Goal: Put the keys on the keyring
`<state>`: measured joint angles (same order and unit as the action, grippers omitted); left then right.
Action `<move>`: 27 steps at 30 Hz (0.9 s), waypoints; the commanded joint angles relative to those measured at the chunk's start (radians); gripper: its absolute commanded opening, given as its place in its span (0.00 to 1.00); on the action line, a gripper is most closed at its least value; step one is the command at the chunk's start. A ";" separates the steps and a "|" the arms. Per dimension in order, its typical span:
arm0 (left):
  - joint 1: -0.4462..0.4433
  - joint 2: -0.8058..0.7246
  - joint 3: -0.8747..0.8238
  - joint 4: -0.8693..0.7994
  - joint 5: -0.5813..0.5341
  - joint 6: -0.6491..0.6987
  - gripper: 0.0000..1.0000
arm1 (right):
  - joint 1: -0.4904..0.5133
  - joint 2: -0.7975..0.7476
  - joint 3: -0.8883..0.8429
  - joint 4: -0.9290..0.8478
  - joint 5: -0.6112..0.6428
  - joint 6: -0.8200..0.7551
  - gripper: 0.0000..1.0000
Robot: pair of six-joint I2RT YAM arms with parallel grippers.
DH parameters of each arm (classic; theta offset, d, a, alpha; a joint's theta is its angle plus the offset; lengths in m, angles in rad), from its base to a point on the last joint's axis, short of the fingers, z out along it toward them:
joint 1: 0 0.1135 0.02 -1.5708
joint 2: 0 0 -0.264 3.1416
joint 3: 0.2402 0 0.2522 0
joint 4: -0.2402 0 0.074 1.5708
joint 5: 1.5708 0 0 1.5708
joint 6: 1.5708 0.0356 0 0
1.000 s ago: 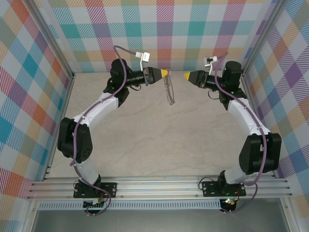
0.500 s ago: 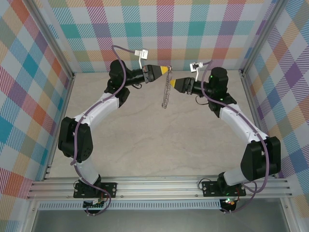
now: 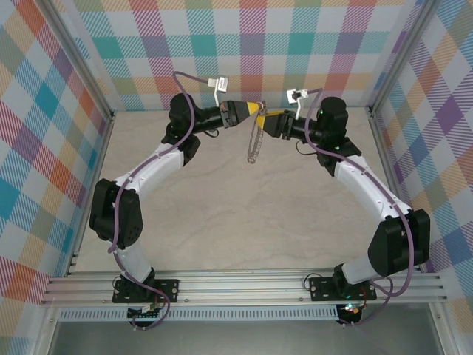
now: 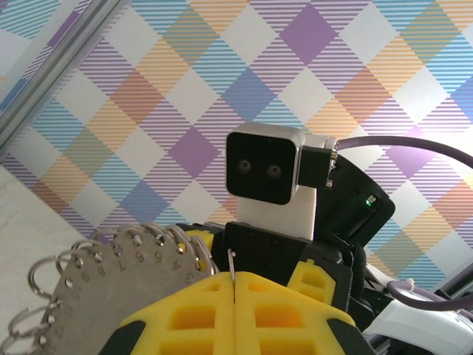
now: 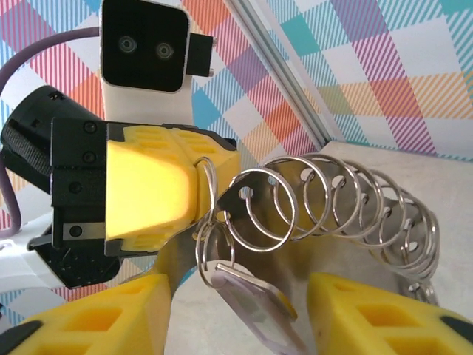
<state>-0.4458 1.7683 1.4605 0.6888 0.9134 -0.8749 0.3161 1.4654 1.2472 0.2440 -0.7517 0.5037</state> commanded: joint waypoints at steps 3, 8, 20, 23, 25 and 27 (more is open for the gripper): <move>-0.013 -0.020 -0.013 0.091 -0.027 -0.020 0.00 | 0.009 0.012 0.018 -0.029 -0.003 -0.031 0.37; -0.012 -0.024 -0.020 0.099 -0.048 -0.027 0.00 | 0.018 -0.002 -0.010 -0.034 -0.003 -0.030 0.29; -0.013 -0.039 -0.043 0.104 -0.104 -0.036 0.00 | 0.049 -0.013 -0.020 -0.051 -0.003 -0.031 0.00; -0.013 -0.043 -0.051 0.112 -0.119 -0.041 0.00 | 0.059 -0.013 -0.015 -0.065 -0.004 -0.034 0.00; -0.013 -0.048 -0.056 0.118 -0.130 -0.045 0.00 | 0.070 -0.008 -0.004 -0.082 -0.004 -0.043 0.00; -0.013 -0.053 -0.065 0.122 -0.140 -0.046 0.00 | 0.082 0.002 0.011 -0.095 -0.004 -0.048 0.00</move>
<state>-0.4511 1.7679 1.4021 0.7307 0.8188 -0.9054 0.3744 1.4712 1.2377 0.1734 -0.7357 0.4843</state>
